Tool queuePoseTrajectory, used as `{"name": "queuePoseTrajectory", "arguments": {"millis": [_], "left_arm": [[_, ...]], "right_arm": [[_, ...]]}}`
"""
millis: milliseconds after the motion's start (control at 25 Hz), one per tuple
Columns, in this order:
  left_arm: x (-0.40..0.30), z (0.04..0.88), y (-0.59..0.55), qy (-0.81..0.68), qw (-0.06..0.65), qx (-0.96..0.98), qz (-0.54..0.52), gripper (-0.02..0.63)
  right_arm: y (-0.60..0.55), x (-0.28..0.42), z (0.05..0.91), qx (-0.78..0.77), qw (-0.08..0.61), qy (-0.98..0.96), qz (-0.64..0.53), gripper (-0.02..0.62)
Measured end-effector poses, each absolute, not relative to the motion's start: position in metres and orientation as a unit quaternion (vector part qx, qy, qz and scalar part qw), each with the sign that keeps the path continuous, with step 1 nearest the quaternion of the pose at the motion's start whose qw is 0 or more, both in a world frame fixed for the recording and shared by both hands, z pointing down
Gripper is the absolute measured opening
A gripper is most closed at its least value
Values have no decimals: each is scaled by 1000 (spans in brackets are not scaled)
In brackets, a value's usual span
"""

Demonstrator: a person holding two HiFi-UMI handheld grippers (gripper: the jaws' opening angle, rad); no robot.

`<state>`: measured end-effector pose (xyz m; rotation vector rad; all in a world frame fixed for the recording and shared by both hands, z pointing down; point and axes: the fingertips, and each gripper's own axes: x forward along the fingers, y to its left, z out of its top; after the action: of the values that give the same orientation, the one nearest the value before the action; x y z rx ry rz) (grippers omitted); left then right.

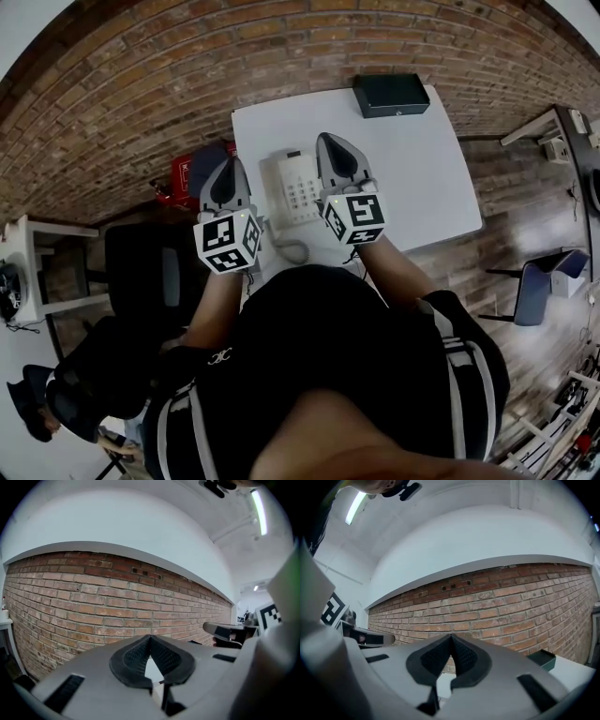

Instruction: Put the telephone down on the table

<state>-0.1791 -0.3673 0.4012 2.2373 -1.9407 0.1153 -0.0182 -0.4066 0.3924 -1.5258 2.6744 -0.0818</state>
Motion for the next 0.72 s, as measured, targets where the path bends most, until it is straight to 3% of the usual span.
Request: {"name": "queuePoseTrajectory", "arguments": {"millis": [720], "left_arm": [[-200,399,-360,-669,90,737,34,3]], "right_arm": [[-399,-33,390,-478,49,875,-65,-2]]}}
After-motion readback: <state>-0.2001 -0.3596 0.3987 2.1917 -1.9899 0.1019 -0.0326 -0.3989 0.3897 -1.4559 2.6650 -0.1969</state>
